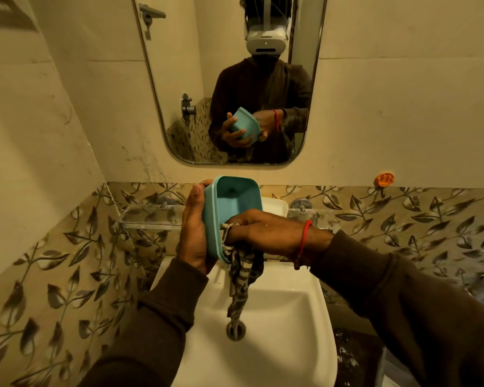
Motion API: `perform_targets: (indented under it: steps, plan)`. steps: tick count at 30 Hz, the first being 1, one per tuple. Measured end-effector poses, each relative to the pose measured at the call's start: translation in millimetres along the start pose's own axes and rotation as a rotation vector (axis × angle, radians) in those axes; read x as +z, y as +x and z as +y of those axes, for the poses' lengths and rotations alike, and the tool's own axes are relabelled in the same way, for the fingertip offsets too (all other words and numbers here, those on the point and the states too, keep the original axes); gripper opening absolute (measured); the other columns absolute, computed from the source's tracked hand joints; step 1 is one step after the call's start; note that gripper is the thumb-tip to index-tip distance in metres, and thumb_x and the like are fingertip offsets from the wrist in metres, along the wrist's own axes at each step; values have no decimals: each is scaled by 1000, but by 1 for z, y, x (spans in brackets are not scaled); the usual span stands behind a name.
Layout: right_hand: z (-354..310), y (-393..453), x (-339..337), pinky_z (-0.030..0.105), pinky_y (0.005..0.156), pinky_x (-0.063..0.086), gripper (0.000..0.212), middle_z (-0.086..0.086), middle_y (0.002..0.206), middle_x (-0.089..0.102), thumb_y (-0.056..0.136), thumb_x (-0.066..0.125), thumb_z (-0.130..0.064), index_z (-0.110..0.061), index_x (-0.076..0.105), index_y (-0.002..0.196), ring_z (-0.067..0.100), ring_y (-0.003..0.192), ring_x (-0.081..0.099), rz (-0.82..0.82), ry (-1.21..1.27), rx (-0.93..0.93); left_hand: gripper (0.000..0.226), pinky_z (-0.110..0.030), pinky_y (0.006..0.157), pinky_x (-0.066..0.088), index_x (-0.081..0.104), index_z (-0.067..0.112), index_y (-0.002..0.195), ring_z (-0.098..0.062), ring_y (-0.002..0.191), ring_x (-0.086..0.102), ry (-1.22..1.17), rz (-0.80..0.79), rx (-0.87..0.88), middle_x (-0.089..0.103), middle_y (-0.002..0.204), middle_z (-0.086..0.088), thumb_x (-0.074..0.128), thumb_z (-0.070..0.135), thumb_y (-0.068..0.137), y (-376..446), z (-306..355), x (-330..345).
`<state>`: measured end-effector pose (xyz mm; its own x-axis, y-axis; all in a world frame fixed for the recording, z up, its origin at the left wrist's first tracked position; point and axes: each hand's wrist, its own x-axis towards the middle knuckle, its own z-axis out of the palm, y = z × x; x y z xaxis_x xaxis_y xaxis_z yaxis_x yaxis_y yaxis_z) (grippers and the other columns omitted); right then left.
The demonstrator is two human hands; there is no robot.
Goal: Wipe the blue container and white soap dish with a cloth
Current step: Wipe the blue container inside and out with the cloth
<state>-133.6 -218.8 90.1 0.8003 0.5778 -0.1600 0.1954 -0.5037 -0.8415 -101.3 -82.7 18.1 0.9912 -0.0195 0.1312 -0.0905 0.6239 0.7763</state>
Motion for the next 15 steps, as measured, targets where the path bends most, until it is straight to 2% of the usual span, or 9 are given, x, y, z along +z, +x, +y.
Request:
perform_targets:
  steps: [2, 4, 6, 7, 8, 9, 11, 12, 15]
  plan:
    - [-5, -4, -7, 30, 68, 47, 19, 2, 73, 62, 89, 54, -19, -15, 64, 73, 16, 71, 57, -21, 31, -8, 83, -57, 108, 44, 40, 0, 148, -48, 133, 48, -123, -36, -91, 45, 148, -33, 48, 60, 91, -1, 0, -1]
    - [-12, -8, -15, 28, 65, 47, 22, 1, 69, 65, 88, 54, -15, -12, 67, 71, 14, 66, 59, -42, 104, -49, 77, -50, 97, 54, 55, 1, 139, -40, 121, 61, -251, -94, -139, 58, 136, -28, 43, 62, 94, -2, 0, -2]
    - [-18, -15, -23, 25, 61, 49, 30, -2, 62, 67, 86, 50, -8, -14, 69, 64, 12, 59, 62, -94, 302, -65, 79, -54, 102, 48, 58, -9, 131, -45, 121, 59, -377, -169, -115, 60, 129, -35, 25, 55, 101, -3, -1, -2]
    - [-21, -18, -27, 24, 60, 52, 31, -1, 62, 69, 83, 49, -6, -14, 71, 63, 12, 58, 64, -122, 420, -71, 74, -56, 104, 45, 58, -15, 127, -49, 121, 58, -436, -205, -73, 59, 127, -39, 27, 47, 101, -5, -3, 1]
    - [-23, -21, -31, 22, 61, 54, 27, 1, 64, 70, 79, 51, -6, -12, 72, 64, 12, 60, 66, -135, 529, -82, 62, -54, 99, 50, 64, -14, 119, -47, 114, 63, -417, -214, 0, 64, 119, -38, 49, 41, 97, -4, -3, 2]
    - [-24, -24, -36, 21, 63, 56, 22, 3, 67, 72, 74, 52, -9, -10, 73, 67, 12, 63, 67, -124, 632, -91, 55, -48, 85, 59, 75, -5, 105, -40, 101, 71, -360, -159, -18, 72, 106, -30, 80, 42, 76, 1, -5, -2]
    - [-27, -30, -46, 24, 63, 58, 24, 8, 74, 73, 69, 53, -12, -4, 71, 82, 16, 65, 69, -44, 846, -118, 74, -40, 65, 64, 78, 12, 94, -28, 84, 75, -231, -16, -37, 77, 94, -13, 97, 50, 33, 5, -15, -18]
    - [-26, -32, -52, 25, 60, 58, 27, 10, 76, 73, 70, 52, -12, -2, 69, 88, 17, 65, 70, 20, 946, -150, 79, -39, 64, 64, 72, 13, 101, -28, 85, 73, -264, -20, -54, 74, 97, -11, 94, 52, 36, 3, -17, -24]
    - [-22, -37, -68, 32, 67, 56, 32, 11, 83, 72, 78, 47, -17, -5, 69, 96, 23, 70, 67, 208, 1099, -219, 65, -45, 67, 64, 55, 7, 127, -33, 88, 73, -410, -94, -115, 67, 111, -19, 61, 50, 79, -3, -16, -31]
